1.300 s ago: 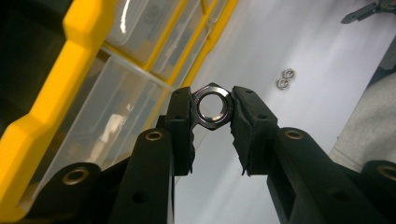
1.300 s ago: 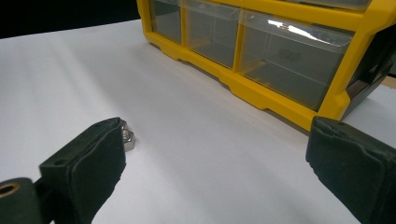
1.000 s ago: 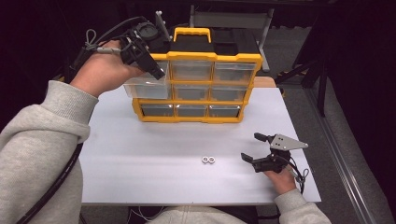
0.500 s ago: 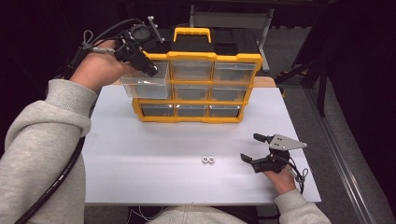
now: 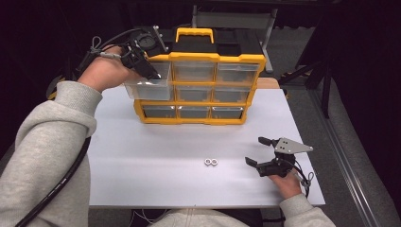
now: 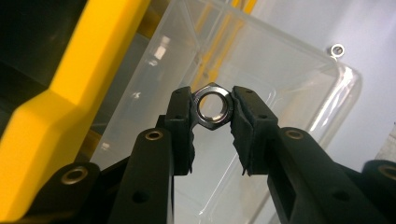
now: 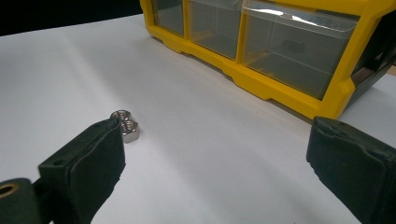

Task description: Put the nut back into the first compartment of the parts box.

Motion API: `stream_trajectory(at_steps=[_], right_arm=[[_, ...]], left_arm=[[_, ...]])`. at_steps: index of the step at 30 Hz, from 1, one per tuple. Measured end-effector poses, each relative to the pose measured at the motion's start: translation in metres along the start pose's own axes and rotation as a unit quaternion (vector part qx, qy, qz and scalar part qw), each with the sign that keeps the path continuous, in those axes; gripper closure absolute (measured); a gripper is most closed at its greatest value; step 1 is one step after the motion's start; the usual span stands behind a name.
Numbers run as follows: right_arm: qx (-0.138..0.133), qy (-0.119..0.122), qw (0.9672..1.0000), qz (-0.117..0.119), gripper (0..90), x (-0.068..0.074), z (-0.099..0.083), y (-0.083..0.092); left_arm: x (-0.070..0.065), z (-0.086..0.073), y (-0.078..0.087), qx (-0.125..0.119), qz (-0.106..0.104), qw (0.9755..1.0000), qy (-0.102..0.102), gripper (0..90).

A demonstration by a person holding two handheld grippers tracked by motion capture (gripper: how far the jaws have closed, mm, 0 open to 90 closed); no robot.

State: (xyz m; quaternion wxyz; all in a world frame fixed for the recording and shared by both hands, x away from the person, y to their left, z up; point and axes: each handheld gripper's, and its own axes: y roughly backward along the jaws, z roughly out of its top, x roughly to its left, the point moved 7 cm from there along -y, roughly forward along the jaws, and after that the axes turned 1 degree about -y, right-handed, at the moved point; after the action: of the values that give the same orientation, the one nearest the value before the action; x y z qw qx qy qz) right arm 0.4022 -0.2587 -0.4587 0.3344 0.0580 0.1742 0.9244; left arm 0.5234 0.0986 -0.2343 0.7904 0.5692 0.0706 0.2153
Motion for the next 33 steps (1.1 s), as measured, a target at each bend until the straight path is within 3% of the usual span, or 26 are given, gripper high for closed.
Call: stream_trajectory(at_steps=[17, 22, 29, 33], right_arm=[[-0.004, -0.010, 0.9999, -0.005, 4.8, -0.001, -0.005, 0.011], [-0.004, -0.009, 0.9999, -0.006, 4.7, 0.000, -0.005, 0.012], [-0.005, -0.010, 0.9999, -0.007, 4.6, 0.000, -0.005, 0.014], [-0.005, -0.010, 0.9999, -0.007, 4.6, -0.001, -0.005, 0.013]], left_arm=[[0.015, -0.007, -0.014, 0.020, -0.032, 0.9991, 0.018, 69.2], [0.015, -0.005, -0.015, 0.018, -0.036, 0.9992, 0.005, 69.1], [0.014, -0.003, -0.014, 0.016, -0.031, 0.9993, -0.007, 68.7], [0.015, 0.000, -0.001, -0.007, -0.015, 0.9999, -0.003, 65.1]])
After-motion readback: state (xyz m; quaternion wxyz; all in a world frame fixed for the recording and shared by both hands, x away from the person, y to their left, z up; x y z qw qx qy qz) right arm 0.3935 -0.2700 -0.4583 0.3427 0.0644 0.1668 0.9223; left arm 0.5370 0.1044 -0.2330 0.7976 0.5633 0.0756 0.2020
